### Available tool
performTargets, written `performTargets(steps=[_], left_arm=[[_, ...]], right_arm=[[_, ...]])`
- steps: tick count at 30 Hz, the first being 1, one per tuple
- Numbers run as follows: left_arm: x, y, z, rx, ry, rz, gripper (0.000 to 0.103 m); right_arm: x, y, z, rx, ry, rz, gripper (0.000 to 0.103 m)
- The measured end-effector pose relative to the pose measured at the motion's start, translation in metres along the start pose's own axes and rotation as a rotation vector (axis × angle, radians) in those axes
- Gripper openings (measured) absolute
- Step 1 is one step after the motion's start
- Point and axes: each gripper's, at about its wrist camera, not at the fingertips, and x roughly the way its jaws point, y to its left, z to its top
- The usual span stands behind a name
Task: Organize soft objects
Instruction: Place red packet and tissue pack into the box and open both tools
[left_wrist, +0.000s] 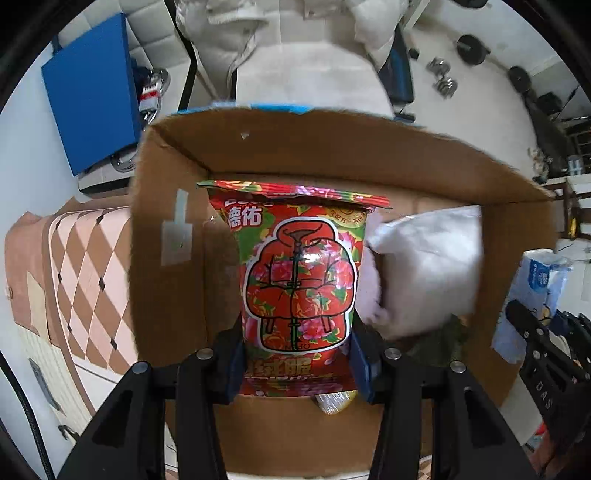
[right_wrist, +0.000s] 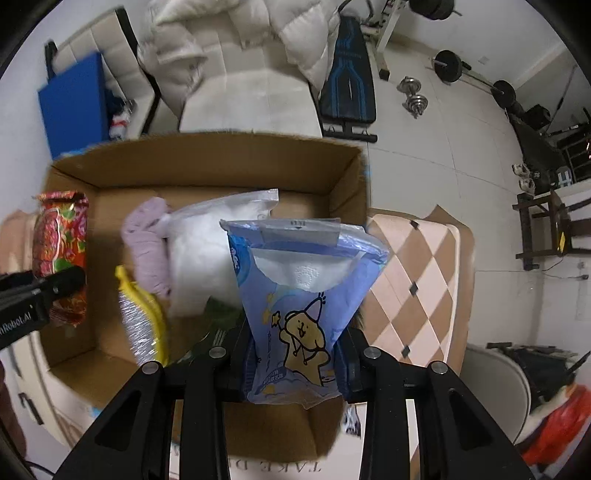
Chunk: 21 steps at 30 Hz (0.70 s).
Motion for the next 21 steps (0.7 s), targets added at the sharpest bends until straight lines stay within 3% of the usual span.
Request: performTargets(steps=[9, 12, 17, 21], left_arm=[[0.038, 0.005, 0.021, -0.029, 0.066, 0.053, 0.044], [0.046, 0.005, 0.020, -0.033, 0.081, 0.051, 0.044], [0.054, 0.006, 0.021, -0.042, 0.096, 0.037, 0.044], [0.056, 0.005, 0.023, -0.035, 0.106, 0.031, 0.044]], right_arm=[[0.071, 0.026, 0.032, -0.068, 0.091, -0.112, 0.037], [0.080, 0.027, 0.036, -0.070, 0.084, -0.138, 0.038], [0.085, 0.029, 0.042, -0.070, 0.107, -0.018, 0.039], [0.094, 0.023, 0.040, -0.047, 0.123, 0.005, 0.041]])
